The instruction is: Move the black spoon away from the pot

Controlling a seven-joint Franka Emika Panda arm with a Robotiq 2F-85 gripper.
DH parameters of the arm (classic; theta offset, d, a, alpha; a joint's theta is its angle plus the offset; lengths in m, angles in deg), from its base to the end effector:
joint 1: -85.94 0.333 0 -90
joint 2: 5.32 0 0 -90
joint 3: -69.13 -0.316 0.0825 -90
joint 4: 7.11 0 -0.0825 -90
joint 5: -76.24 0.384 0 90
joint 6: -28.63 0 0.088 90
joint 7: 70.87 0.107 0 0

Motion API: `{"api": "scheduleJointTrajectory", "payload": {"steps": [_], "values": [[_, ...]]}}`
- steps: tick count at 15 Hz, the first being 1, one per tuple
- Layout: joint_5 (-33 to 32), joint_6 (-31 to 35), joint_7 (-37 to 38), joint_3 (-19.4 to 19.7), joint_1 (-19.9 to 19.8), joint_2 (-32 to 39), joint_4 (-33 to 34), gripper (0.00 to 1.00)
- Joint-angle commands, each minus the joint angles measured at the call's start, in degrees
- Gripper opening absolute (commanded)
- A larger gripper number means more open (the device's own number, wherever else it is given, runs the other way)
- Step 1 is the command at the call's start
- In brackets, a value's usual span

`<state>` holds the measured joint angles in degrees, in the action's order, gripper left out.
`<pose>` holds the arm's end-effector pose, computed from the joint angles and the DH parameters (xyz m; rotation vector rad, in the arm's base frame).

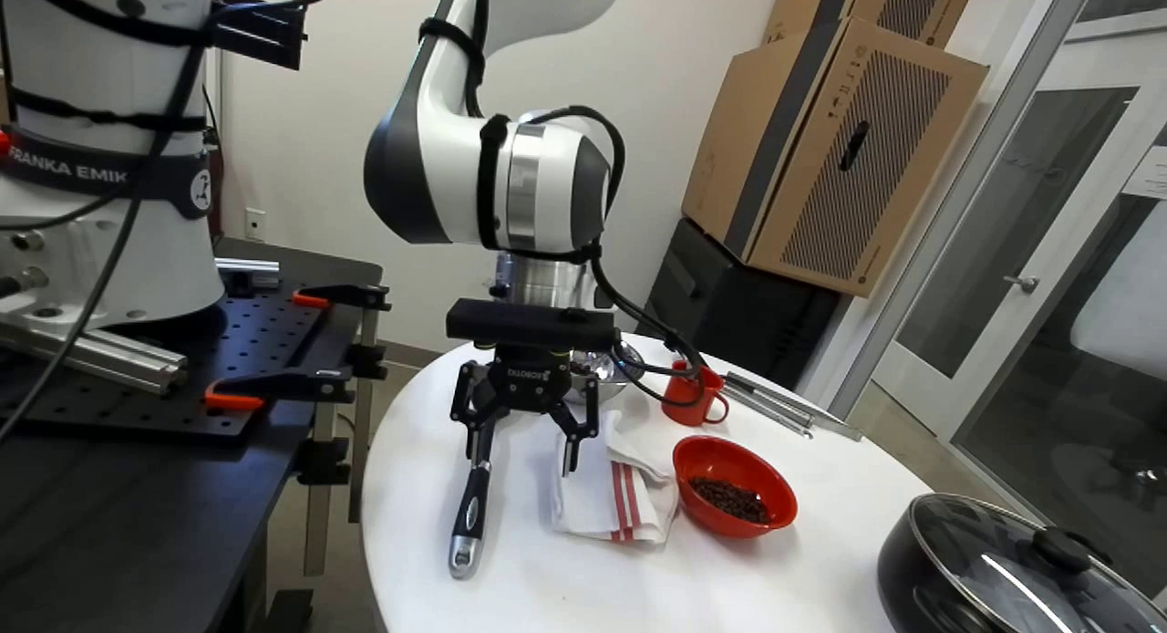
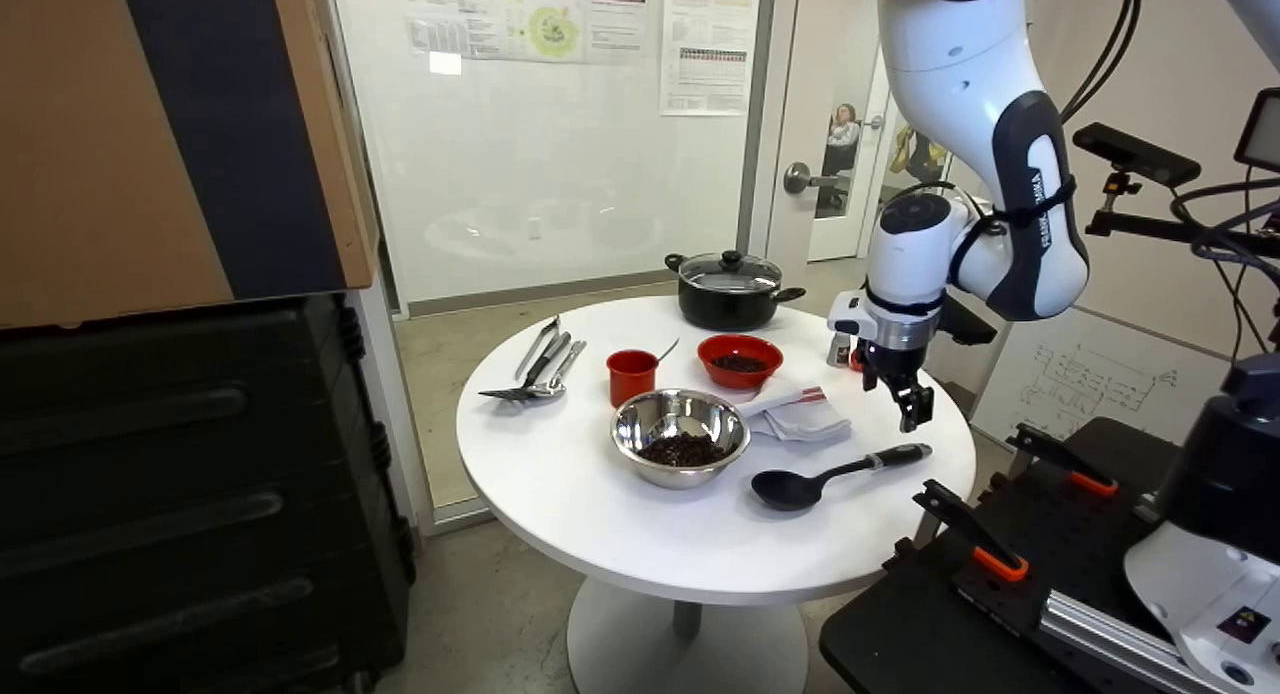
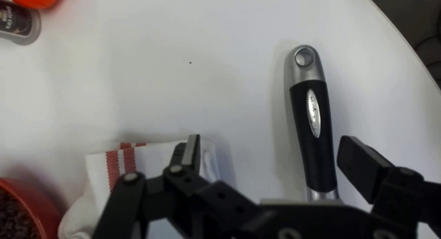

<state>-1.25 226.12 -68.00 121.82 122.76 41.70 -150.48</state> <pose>0.3725 -0.0756 0.0783 2.2700 1.6617 -0.1627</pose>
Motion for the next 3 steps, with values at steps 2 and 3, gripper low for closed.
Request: {"api": "scheduleJointTrajectory", "payload": {"steps": [2, 3], "values": [[0.0, 0.0, 0.0, -0.3, -0.2, 0.4, 0.2, 1.0], [0.0, 0.0, 0.0, -0.4, -0.2, 0.6, 0.2, 1.0]]}}
